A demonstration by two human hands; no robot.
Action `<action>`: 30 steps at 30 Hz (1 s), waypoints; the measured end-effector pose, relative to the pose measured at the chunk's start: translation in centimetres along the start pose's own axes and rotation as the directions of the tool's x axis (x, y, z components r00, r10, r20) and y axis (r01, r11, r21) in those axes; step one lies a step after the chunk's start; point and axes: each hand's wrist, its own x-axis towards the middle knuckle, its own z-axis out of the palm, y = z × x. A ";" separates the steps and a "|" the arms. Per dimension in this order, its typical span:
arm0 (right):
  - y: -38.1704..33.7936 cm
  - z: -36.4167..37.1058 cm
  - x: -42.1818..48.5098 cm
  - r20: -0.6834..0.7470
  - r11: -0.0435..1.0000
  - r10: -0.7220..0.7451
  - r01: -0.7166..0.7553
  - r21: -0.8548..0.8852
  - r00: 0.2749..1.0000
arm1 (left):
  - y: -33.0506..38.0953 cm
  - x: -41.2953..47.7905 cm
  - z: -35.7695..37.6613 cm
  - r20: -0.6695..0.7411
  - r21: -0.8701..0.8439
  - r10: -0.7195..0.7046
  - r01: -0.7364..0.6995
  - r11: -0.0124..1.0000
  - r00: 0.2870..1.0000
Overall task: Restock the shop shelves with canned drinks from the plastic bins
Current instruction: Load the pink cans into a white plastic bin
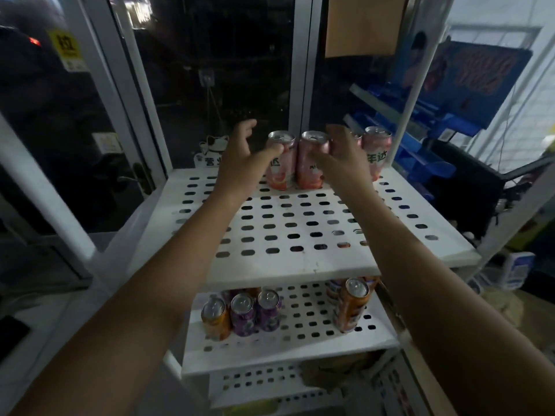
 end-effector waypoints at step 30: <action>3.3 -13.8 -14.4 -0.184 0.833 0.088 0.029 0.553 0.979 | 5.3 -10.9 6.3 0.333 -0.301 0.206 -0.103 0.948 0.920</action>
